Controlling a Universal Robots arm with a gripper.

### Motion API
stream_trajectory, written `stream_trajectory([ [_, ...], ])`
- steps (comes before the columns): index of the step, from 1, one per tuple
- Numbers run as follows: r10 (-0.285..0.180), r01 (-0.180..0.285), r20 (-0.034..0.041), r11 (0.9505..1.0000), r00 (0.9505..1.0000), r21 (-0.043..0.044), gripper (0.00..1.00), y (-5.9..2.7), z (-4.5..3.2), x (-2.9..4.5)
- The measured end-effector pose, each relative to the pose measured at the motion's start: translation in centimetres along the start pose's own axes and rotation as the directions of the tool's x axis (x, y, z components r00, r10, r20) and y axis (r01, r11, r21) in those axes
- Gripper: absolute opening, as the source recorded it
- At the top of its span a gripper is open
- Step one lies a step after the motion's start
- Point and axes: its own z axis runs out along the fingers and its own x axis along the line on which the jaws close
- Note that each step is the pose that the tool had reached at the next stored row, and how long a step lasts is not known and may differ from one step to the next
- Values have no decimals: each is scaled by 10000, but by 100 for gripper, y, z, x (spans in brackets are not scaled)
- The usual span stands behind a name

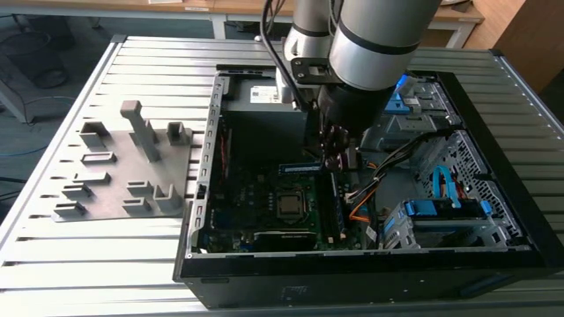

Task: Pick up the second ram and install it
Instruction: 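Pick up the second ram and move it above second insertion slot, then insert the second ram into the second slot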

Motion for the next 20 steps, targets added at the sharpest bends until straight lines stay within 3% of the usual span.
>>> stream_trajectory([
  [10,61,-61,-1,10000,10000,1,14,0,1,0],
  [15,700,-700,22,9975,9975,16,14,0,2,0],
  [20,1447,-1447,51,9895,9895,32,14,0,4,0],
])
